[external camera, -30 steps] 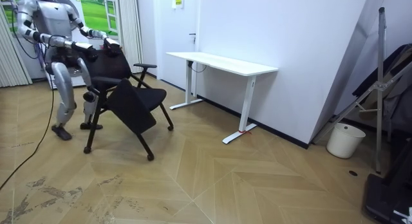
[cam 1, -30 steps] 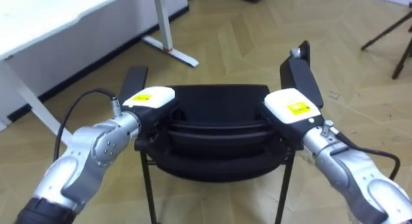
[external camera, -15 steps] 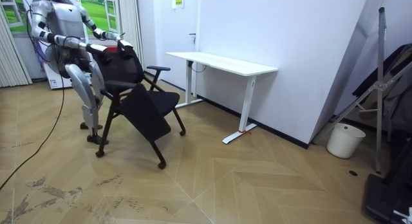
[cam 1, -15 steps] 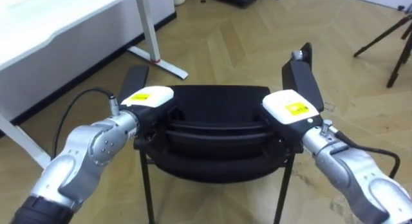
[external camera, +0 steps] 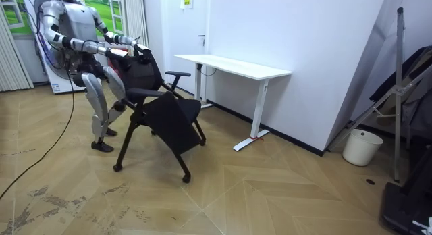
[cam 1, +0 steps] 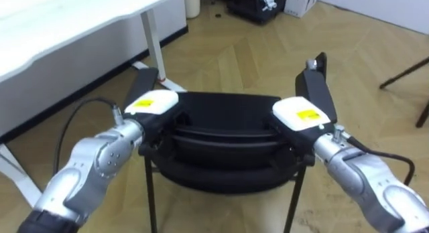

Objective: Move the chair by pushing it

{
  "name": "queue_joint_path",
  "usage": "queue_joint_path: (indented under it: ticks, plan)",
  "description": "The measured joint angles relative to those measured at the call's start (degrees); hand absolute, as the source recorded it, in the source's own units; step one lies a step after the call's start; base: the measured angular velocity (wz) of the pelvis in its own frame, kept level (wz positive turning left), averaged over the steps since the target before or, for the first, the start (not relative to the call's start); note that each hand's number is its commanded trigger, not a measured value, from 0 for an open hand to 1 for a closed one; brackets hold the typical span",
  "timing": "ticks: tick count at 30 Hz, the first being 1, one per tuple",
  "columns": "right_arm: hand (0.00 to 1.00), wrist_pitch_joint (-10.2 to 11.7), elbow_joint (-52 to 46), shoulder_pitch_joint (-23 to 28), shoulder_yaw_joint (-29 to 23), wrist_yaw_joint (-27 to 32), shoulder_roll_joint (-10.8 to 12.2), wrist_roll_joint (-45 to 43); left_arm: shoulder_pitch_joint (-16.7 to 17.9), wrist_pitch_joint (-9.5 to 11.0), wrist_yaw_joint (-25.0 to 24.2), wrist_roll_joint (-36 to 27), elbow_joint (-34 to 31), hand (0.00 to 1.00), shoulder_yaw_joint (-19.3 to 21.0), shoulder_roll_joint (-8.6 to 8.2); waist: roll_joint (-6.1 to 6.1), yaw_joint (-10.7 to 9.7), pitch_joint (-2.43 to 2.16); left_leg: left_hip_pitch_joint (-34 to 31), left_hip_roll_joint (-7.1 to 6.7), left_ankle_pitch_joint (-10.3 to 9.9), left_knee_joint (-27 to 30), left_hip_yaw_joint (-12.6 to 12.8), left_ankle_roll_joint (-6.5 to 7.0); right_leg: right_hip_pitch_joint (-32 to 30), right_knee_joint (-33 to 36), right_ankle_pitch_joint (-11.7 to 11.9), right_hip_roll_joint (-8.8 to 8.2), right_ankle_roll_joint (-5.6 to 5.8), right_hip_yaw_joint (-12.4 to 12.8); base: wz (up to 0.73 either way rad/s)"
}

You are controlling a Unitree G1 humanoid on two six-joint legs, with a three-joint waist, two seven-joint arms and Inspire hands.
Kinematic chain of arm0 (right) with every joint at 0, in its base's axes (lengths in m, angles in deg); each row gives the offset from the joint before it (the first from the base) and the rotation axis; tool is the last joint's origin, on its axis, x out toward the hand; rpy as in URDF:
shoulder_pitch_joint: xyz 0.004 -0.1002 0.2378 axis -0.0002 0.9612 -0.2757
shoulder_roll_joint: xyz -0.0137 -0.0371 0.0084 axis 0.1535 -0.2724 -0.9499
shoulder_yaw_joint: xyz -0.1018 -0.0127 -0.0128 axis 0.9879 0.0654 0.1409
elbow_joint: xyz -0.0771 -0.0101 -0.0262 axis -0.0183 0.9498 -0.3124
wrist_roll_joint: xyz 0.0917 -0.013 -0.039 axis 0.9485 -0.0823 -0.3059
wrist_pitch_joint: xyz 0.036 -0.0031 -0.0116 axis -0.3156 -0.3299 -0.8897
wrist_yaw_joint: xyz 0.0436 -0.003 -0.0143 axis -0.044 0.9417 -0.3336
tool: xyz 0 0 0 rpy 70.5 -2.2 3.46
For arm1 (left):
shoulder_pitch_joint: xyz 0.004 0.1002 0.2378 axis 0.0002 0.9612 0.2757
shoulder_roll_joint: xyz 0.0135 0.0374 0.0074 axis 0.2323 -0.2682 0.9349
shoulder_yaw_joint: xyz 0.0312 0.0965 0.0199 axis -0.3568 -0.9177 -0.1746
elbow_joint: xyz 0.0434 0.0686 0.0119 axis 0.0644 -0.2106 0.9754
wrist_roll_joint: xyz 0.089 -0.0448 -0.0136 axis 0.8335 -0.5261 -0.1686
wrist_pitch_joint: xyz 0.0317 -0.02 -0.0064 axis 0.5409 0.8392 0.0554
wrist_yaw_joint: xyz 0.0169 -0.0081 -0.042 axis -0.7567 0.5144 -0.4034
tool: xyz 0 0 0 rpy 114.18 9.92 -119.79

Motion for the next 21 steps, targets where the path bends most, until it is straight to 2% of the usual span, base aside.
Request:
queue_joint_path:
  ticks: [1,2,3,4,6,8,9,10,11,12,13,14,15,16,17,18,19,20,21]
  plan:
    - [1.00,0.0,-0.1,0.0,0.0,0.0,-0.2,0.1,0.0,0.0,0.1,0.1,0.0,1.00,0.0,-0.01,-0.11,-0.6,-0.02,-0.9,-0.76,0.9,-7.6,2.3,0.41,1.6,-1.5,-0.2,-0.04,0.39,-0.7,0.16]
    - [1.00,0.0,-0.3,0.1,0.0,-0.1,-0.4,0.1,-0.1,0.0,0.2,0.2,0.0,1.00,0.0,-0.07,-0.10,-0.8,-0.05,-1.2,-1.31,2.3,-11.3,3.4,0.93,2.3,-2.0,-0.4,-0.07,0.66,-1.1,0.06]
    - [1.00,-0.4,-1.0,0.6,0.0,-0.3,-0.9,0.1,0.0,0.0,0.2,0.5,-0.1,1.00,0.0,-0.46,-0.08,-0.3,-0.39,-1.3,-2.67,7.6,-15.9,4.2,3.13,3.7,-3.4,-0.7,-0.33,1.30,-2.2,-0.10]
    - [1.00,-1.0,-2.2,1.6,-0.2,-0.5,-0.9,-0.1,0.1,0.1,-0.2,0.4,-0.3,1.00,0.0,-0.32,-0.25,-0.3,-0.93,-0.8,-3.87,10.1,-17.1,4.3,3.68,5.3,-5.1,-0.6,-0.71,2.12,-2.9,0.00]
    - [1.00,-1.2,-5.0,2.8,-1.6,-1.6,-1.6,-0.5,-0.2,0.5,0.5,0.5,-0.6,1.00,0.1,-0.80,-0.42,-1.1,-1.04,-0.7,-5.65,9.9,-17.7,4.6,4.13,6.5,-6.9,-0.2,-1.69,3.29,-4.7,0.32]
    - [1.00,-1.6,-7.1,3.5,-2.4,-2.6,-2.0,-0.7,-0.4,0.7,1.2,0.6,-1.0,1.00,0.1,-0.84,-0.44,-1.1,-1.08,-1.0,-6.80,9.1,-17.6,5.5,5.09,6.9,-6.8,0.0,-2.53,4.10,-5.1,0.32]
    - [1.00,-1.6,-9.1,4.5,-3.8,-3.0,-2.5,-0.7,-0.5,0.9,1.4,0.8,-1.9,1.00,0.2,-1.04,-0.35,-1.3,-1.10,-1.2,-8.80,9.5,-19.8,6.8,5.95,6.9,-5.8,-0.6,-3.45,5.25,-5.9,0.32]
    - [1.00,-1.6,-9.8,4.9,-4.0,-3.1,-2.5,-0.7,-0.3,0.9,1.4,1.2,-2.4,1.00,0.6,-1.06,-0.89,-1.0,-1.15,-0.4,-10.45,9.9,-21.7,8.2,7.70,6.8,-3.6,-1.4,-4.79,6.66,-6.4,0.25]
    - [1.00,-1.6,-9.8,4.9,-3.9,-3.2,-2.4,-0.8,-0.1,0.9,1.4,1.3,-2.4,1.00,0.7,-1.04,-1.30,-0.8,-1.20,0.5,-10.84,10.1,-22.1,8.5,7.71,6.8,-2.3,-1.5,-5.28,6.87,-6.8,0.13]
    - [1.00,-1.4,-9.8,4.9,-3.9,-3.7,-2.3,-1.0,0.3,0.4,1.5,1.4,-2.4,1.00,0.7,-1.21,-1.36,-0.6,-1.21,2.1,-11.50,10.1,-22.0,7.0,7.78,6.7,0.5,-0.7,-6.17,8.16,-7.9,0.15]
    - [1.00,-1.1,-9.6,5.6,-3.9,-3.9,-1.4,-2.0,1.3,0.1,1.7,1.8,-2.4,1.00,0.7,-1.23,-1.25,-0.1,-1.22,3.4,-11.53,9.7,-21.8,5.3,7.81,6.7,3.5,1.7,-6.27,8.52,-8.0,0.24]
    - [1.00,-1.0,-9.4,6.2,-3.9,-3.9,-0.8,-2.3,1.8,0.2,1.9,1.9,-2.5,1.00,0.7,-1.01,-1.26,0.1,-1.21,3.5,-11.38,9.5,-21.1,4.4,7.71,6.7,4.9,3.3,-5.97,8.22,-7.9,0.47]
    - [1.00,-0.5,-9.8,7.3,-3.8,-3.9,-0.4,-1.9,2.9,1.1,2.2,1.9,-3.0,1.00,0.6,-0.58,-1.65,0.8,-1.11,2.4,-11.95,8.7,-19.2,4.7,7.88,7.0,8.0,5.6,-6.07,7.78,-7.4,0.62]
    - [1.00,0.8,-11.2,7.4,-3.5,-4.4,-3.2,-0.2,3.8,1.6,2.7,1.8,-4.7,1.00,0.8,-0.26,-1.05,1.2,-1.16,1.7,-14.72,11.3,-23.8,6.6,9.12,6.4,11.6,5.7,-5.93,7.92,-7.1,0.68]
    - [1.00,1.5,-11.2,7.5,-3.5,-4.4,-3.8,0.6,4.1,1.6,2.5,1.6,-5.6,1.00,0.9,0.27,-0.79,1.1,-1.18,2.0,-15.27,10.5,-24.6,8.1,13.54,6.4,13.8,5.7,-5.54,7.98,-7.8,0.70]
    - [1.00,1.6,-10.2,7.8,-3.4,-4.0,-2.0,0.0,4.3,1.2,2.3,1.5,-6.1,1.00,0.9,1.47,-2.69,1.4,-1.41,3.3,-16.10,9.2,-22.7,5.0,12.63,5.2,19.0,7.0,-6.34,9.10,-7.6,0.51]
    - [1.00,1.7,-9.3,7.1,-3.4,-4.2,-0.8,-1.0,4.8,-0.4,2.8,1.9,-5.8,1.00,0.9,0.61,-1.80,3.0,-1.12,3.8,-16.27,8.4,-22.1,0.4,11.67,2.8,24.8,7.5,-6.47,9.35,-5.7,0.36]
    - [1.00,2.0,-8.4,6.5,-2.9,-4.4,-0.6,-1.4,5.6,-0.9,2.9,1.9,-5.2,1.00,0.9,0.31,-0.22,4.1,-1.05,5.2,-16.26,8.3,-23.2,-2.0,10.84,0.2,28.4,6.2,-7.07,8.81,-5.1,0.14]
    - [1.00,2.2,-8.3,6.5,-2.7,-4.4,-0.5,-1.9,6.4,-0.9,3.1,1.8,-5.2,1.00,1.1,0.16,0.60,4.2,-0.96,6.1,-16.35,8.5,-24.0,-3.4,10.45,-0.7,28.9,5.7,-7.22,8.52,-5.1,0.35]
